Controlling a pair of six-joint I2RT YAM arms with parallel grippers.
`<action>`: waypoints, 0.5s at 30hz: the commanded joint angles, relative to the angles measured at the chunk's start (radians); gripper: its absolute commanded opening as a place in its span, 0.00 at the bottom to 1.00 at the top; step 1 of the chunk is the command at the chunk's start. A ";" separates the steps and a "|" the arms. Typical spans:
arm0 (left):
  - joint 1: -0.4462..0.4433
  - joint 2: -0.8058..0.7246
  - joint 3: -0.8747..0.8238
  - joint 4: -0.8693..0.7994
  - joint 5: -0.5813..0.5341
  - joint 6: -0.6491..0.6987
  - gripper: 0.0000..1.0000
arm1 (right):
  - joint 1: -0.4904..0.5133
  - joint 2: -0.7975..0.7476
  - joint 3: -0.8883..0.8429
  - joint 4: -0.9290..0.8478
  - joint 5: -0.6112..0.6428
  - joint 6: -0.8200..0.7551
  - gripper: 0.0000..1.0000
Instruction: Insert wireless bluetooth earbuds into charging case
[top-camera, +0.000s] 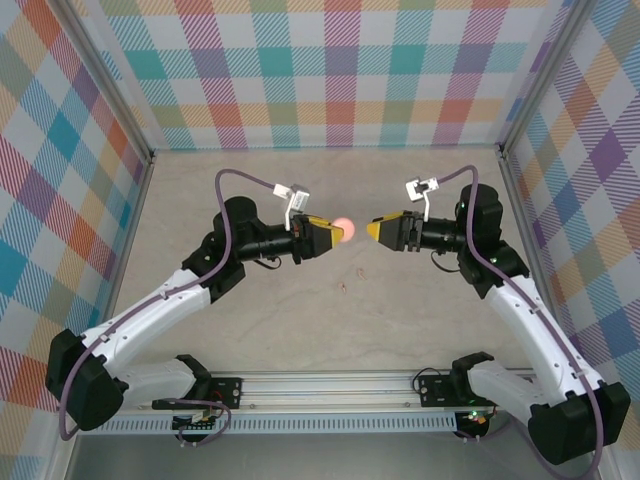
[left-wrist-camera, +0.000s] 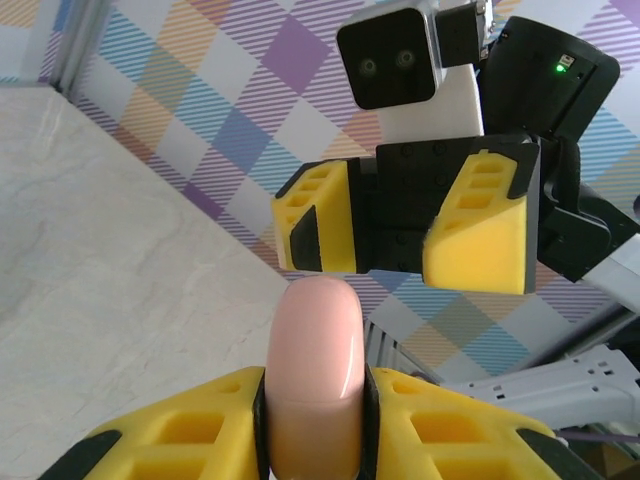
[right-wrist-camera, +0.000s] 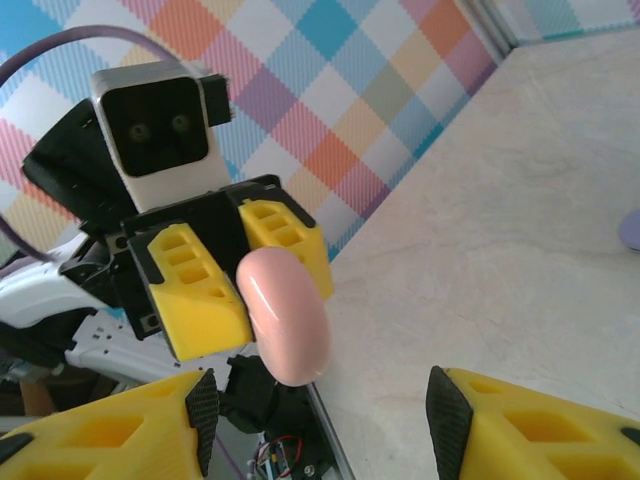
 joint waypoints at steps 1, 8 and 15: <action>-0.022 -0.036 -0.001 0.054 0.032 0.046 0.29 | 0.031 0.002 0.013 0.031 -0.025 -0.003 0.59; -0.036 -0.048 0.007 0.056 0.050 0.054 0.29 | 0.082 0.018 0.037 0.031 -0.024 -0.027 0.60; -0.050 -0.050 0.022 0.035 0.062 0.069 0.30 | 0.109 0.025 0.049 0.056 -0.042 -0.027 0.56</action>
